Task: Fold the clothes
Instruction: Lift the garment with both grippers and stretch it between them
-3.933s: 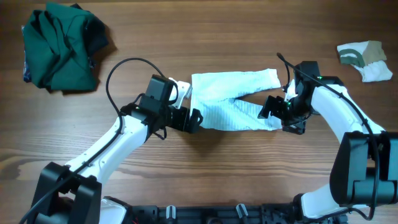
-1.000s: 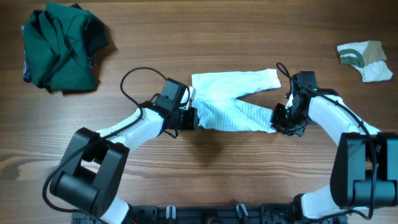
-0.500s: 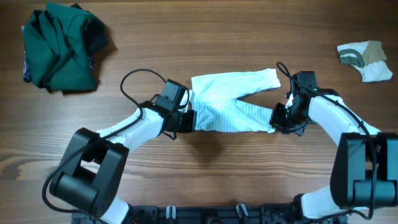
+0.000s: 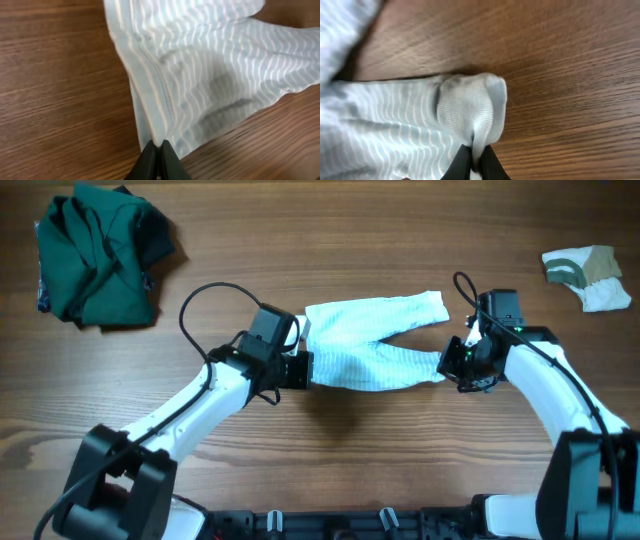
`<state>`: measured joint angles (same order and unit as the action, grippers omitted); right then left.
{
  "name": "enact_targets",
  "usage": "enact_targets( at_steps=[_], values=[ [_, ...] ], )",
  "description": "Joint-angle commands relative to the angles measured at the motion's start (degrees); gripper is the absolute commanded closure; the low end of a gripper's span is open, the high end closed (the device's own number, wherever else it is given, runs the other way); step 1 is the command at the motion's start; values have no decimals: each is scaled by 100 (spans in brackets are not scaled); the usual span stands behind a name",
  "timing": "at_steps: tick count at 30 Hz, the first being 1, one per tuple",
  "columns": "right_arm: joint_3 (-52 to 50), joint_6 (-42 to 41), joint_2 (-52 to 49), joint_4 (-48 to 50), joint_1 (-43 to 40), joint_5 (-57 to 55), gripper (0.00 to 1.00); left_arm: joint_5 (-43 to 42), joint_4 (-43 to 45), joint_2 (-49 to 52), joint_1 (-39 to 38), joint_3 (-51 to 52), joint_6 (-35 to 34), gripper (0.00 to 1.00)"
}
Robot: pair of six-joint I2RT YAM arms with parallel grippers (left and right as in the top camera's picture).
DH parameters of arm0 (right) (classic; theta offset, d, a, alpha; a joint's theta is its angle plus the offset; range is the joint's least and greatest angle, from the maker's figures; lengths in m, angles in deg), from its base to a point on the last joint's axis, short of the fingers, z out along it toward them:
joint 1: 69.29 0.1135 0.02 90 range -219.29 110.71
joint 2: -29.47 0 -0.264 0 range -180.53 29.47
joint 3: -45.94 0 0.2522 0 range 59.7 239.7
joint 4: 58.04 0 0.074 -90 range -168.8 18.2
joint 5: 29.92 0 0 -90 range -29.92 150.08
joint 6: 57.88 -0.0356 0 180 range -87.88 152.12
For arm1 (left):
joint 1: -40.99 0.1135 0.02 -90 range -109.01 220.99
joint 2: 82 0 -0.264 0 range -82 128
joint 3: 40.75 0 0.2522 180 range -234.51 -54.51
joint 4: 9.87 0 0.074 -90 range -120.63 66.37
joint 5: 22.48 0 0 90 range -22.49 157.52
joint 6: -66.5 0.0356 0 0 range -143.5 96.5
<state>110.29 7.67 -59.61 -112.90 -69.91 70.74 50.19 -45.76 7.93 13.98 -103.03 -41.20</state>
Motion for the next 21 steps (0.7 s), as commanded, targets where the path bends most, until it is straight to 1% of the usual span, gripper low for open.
enact_targets(
  at_steps=[1,5,10,13,16,21],
  values=[
    [-13,-79,334,66,24,-35,96,109,7,-297,-11,-37,94,96],
    [-13,-63,380,341,24,-33,96,553,103,-337,-11,-37,94,96],
    [-13,-109,380,608,24,-33,96,763,308,-337,-11,-37,94,96],
    [-13,-127,380,855,24,-31,96,1071,492,-337,-11,-37,96,96],
    [-13,-127,380,1075,24,-31,96,1104,710,-313,-11,-37,251,96],
    [-13,-179,380,1451,24,-11,96,1296,988,-291,-11,-37,251,96]
  ],
)
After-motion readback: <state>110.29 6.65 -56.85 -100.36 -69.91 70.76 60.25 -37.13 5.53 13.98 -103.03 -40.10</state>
